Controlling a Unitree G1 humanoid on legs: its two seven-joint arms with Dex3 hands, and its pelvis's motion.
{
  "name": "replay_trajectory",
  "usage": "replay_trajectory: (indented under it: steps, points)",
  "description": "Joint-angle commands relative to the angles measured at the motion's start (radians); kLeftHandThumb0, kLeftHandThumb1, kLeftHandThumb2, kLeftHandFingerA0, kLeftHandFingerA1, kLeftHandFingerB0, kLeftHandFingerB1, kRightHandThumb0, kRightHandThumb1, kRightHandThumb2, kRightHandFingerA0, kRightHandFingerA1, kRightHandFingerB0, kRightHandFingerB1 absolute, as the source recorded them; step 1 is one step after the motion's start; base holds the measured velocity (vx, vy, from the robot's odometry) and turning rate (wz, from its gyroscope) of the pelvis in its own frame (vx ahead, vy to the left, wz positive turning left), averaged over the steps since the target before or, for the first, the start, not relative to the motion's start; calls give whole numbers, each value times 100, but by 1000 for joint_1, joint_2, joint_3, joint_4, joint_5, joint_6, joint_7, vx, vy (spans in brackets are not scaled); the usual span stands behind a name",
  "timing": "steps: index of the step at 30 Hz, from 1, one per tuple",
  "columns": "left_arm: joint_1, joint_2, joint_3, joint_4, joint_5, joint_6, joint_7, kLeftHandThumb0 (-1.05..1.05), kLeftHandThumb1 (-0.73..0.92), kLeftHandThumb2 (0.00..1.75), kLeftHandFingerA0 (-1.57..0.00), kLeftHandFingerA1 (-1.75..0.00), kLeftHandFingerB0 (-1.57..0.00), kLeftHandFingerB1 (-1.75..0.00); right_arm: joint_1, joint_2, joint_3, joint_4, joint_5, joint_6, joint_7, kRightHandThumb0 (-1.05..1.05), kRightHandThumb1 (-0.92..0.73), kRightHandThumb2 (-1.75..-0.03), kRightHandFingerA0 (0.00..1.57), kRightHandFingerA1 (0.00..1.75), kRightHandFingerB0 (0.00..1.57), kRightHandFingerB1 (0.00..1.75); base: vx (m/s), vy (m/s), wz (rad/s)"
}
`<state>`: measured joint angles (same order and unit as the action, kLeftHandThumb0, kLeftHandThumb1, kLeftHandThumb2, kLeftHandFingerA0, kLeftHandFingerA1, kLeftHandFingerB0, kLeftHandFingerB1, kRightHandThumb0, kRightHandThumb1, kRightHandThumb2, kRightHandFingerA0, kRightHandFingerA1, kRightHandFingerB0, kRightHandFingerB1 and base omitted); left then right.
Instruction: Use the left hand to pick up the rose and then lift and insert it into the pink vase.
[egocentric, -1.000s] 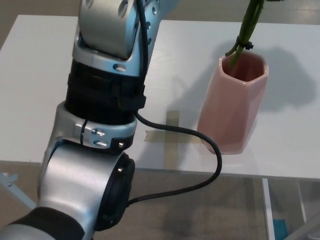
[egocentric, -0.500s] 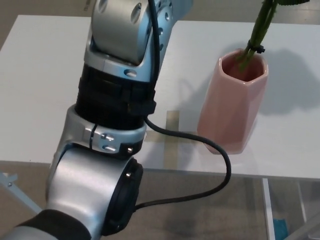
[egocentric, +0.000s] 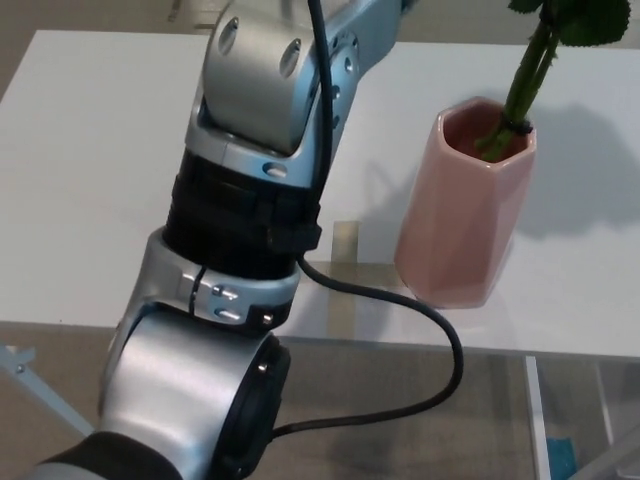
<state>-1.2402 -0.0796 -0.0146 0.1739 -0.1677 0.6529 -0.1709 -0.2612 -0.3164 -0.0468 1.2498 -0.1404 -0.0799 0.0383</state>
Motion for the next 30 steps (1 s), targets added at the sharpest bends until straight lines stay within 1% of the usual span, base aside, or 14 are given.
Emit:
replay_trajectory:
  steps: [1, 8, 17, 18, 21, 23, 30]
  points:
    - [41, -3, -16, -22, 6, -22, 7, -16, 84, 67, -90, -141, -83, -94, 3, -6, -3, 1, 10, 6, 11, -35, -66, -60, 60, 41, 54, 39, 0, 0, 0]
    - [91, -22, -10, -27, -9, -30, 6, -15, 84, 68, -89, -143, -84, -93, -3, -6, -3, 2, 8, 8, 12, -35, -66, -60, 60, 41, 53, 39, 0, 0, 0]
    - [113, -10, -7, 4, -4, -58, 1, -13, 84, 71, -88, -145, -84, -94, -10, -6, -2, -2, 8, 7, 13, -35, -66, -59, 60, 42, 56, 39, 0, 0, 0]
    - [114, -6, -2, 15, -4, -58, 2, -14, 83, 70, -89, -142, -86, -92, -10, -6, 0, -2, 5, 7, 13, -34, -66, -60, 60, 41, 55, 39, 0, 0, 0]
    - [114, -5, -1, 20, -5, -61, 2, -14, 83, 70, -89, -142, -86, -92, -11, -6, 1, -2, 5, 6, 12, -34, -66, -60, 60, 41, 55, 39, 0, 0, 0]
    - [105, 0, 3, 28, -1, -61, 9, -14, 83, 71, -90, -141, -87, -87, -16, -8, 2, -2, 4, 7, 10, -34, -66, -60, 60, 41, 55, 39, 0, 0, 0]
    - [118, 3, 3, 15, -1, -56, 15, -14, 82, 72, -88, -139, -88, -84, -13, -4, 4, -3, 2, 7, 6, -34, -66, -60, 60, 41, 55, 39, 0, 0, 0]
